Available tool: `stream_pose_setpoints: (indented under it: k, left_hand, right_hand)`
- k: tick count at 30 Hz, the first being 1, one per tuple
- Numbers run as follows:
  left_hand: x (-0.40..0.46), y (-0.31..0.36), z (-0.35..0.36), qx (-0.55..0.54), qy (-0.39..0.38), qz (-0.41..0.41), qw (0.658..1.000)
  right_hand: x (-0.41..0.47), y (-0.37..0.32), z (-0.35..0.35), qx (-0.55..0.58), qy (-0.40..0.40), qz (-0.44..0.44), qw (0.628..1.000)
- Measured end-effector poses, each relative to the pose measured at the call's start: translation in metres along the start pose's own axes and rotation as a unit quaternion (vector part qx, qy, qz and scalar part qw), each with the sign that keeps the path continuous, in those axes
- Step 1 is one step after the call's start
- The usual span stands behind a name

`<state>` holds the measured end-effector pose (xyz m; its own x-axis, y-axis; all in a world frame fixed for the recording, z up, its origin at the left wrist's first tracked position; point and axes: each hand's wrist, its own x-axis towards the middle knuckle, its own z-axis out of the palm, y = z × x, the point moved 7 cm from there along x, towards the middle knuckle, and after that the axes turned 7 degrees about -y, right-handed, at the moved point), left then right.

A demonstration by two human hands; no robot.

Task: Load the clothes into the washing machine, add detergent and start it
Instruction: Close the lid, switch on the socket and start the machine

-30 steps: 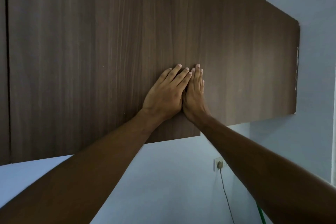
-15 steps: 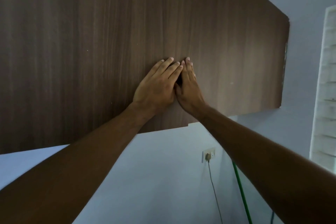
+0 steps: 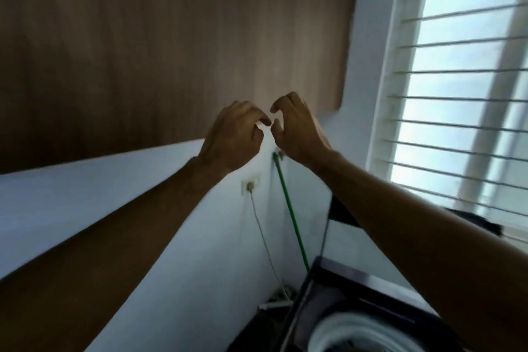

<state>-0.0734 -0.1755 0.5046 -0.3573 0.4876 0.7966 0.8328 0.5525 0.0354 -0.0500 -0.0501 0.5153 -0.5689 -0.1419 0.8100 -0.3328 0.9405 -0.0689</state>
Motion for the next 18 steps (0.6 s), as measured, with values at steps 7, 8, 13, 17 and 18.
stream_pose_setpoints:
  k: [7, 8, 13, 17, 18]
  left_hand:
    - [0.012, 0.089, 0.097, -0.130, -0.080, 0.003, 0.988]
    - [0.014, 0.101, 0.110, -0.151, -0.089, 0.000, 0.985]
    - [0.018, 0.151, 0.174, -0.223, -0.134, 0.002, 0.965]
    - [0.017, 0.178, 0.224, -0.230, -0.176, 0.016, 0.957]
    - [0.018, 0.182, 0.235, -0.234, -0.185, 0.017, 0.954]
  right_hand:
    - [-0.095, 0.102, -0.056, -0.098, -0.041, 0.128, 0.986]
    - [-0.106, 0.116, -0.064, -0.115, -0.048, 0.147, 0.981]
    - [-0.165, 0.186, -0.091, -0.145, -0.113, 0.247, 0.951]
    - [-0.210, 0.237, -0.098, -0.138, -0.161, 0.313, 0.926]
    - [-0.219, 0.249, -0.099, -0.136, -0.163, 0.323, 0.922]
